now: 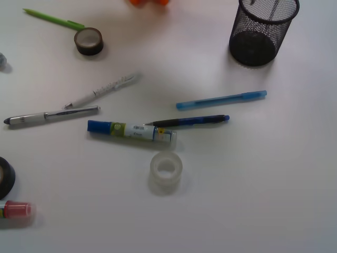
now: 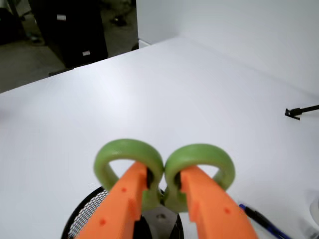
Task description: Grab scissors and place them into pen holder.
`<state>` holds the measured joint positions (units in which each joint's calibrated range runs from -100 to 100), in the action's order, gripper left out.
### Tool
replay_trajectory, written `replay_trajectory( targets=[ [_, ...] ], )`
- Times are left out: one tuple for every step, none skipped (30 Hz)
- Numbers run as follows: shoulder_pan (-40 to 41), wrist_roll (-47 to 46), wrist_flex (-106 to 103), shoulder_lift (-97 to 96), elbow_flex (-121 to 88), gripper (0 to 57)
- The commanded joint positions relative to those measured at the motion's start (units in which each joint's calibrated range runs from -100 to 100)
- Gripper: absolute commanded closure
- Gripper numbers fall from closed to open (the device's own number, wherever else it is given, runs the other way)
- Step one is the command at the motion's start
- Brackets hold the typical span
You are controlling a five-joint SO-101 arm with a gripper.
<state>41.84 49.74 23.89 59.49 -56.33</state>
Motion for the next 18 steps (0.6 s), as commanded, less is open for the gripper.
replay_trajectory(
  targets=[
    [0.8,-1.0,-12.3,5.1,-10.2,57.2],
    [1.3,-0.9,-12.3,5.8,-11.4,57.2],
    [1.8,-0.9,-12.3,6.7,-12.4,57.2],
    [2.4,-0.9,-12.3,7.1,-13.1,57.2],
    [3.1,-0.9,-12.3,7.5,-13.9,57.2],
    [3.8,-0.9,-12.3,8.0,-14.7,57.2],
    [4.4,-0.9,-12.3,8.5,-15.4,57.2],
    [5.1,-0.9,-12.3,8.9,-16.1,57.2],
    [5.8,-0.9,-12.3,9.3,-16.9,57.2],
    [6.4,-0.9,-12.3,9.8,-17.5,57.2],
    [6.8,-0.8,-12.5,10.2,-18.2,57.2],
    [7.2,-0.3,-12.6,10.7,-18.9,57.2],
    [7.8,0.6,-12.3,11.1,-19.9,57.2],
    [8.1,1.8,-12.3,11.5,-21.1,57.1],
    [8.4,2.8,-12.3,11.9,-22.5,56.6],
    [8.9,3.4,-12.8,12.4,-23.8,54.3],
    [9.4,3.8,-12.8,12.9,-24.8,50.0],
    [10.1,3.7,-12.9,13.4,-25.5,44.4]
  ],
)
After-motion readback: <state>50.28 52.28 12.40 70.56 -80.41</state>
